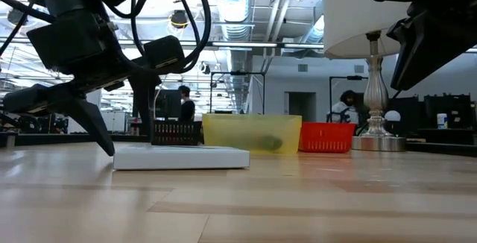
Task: Pick and place items into bin
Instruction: Put the white card reader box into the red bin
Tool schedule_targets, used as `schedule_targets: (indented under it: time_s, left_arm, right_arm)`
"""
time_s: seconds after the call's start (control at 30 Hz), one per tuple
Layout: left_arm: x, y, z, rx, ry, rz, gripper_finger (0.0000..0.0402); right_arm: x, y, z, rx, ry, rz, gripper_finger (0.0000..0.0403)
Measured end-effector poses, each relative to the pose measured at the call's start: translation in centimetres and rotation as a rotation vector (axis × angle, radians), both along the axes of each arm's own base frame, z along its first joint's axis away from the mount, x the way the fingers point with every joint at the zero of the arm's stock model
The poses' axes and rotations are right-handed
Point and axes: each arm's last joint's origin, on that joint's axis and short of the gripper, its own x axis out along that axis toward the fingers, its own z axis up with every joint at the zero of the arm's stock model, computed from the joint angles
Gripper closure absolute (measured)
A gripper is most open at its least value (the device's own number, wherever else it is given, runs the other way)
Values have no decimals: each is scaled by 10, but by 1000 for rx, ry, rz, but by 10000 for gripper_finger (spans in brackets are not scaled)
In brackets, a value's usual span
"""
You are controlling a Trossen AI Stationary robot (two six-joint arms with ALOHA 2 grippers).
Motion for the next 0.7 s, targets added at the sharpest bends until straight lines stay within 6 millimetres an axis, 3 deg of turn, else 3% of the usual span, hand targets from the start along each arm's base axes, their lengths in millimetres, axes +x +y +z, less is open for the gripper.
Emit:
schedule_targets:
  time_s: [0.7]
  left_arm:
    - [1, -13, 3, -54, -45, -66, 196]
  right_arm:
    - [0, 0, 0, 0, 0, 0, 324]
